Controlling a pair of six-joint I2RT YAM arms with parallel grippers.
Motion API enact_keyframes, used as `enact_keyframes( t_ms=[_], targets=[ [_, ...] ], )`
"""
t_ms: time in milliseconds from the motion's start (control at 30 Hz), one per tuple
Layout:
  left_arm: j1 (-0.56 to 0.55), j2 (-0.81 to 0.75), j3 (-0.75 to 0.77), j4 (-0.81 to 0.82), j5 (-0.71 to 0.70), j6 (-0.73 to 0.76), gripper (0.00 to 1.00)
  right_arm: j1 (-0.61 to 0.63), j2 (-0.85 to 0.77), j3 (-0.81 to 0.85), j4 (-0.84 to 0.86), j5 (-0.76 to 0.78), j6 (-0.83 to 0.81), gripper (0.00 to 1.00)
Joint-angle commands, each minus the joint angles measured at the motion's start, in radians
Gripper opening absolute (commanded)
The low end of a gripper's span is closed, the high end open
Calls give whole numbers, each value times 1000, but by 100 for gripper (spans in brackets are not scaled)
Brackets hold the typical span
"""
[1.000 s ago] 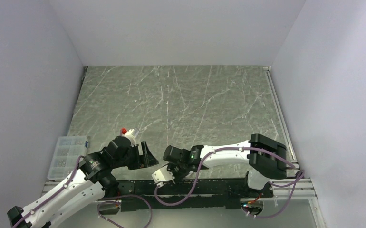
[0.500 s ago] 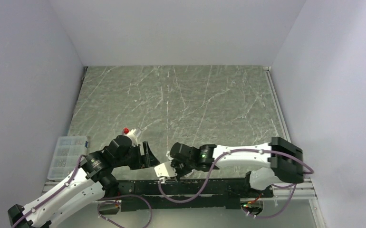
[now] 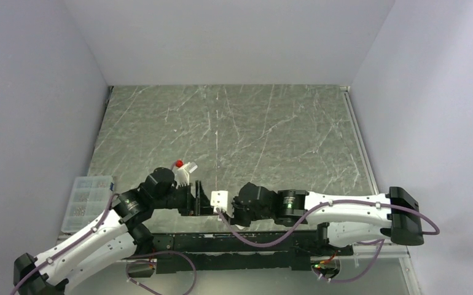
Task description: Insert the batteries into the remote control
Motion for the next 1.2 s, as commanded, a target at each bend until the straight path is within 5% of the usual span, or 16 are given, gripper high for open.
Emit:
enact_keyframes(
  t_ms=[0, 333, 767, 967, 1167],
  targets=[
    [4, 51, 37, 146, 124, -23, 73, 47, -87, -40, 98, 82, 147, 3],
    [3, 104, -74, 474, 235, -213, 52, 84, -153, -78, 153, 198, 173, 3],
    [4, 163, -71, 545, 287, -234, 41, 108, -232, -116, 191, 316, 181, 3],
    [4, 193, -95, 629, 310, -275, 27, 117, -238, -128, 203, 339, 188, 6],
    [4, 207, -120, 690, 323, -310, 0, 128, -253, -144, 213, 341, 193, 11]
  ],
)
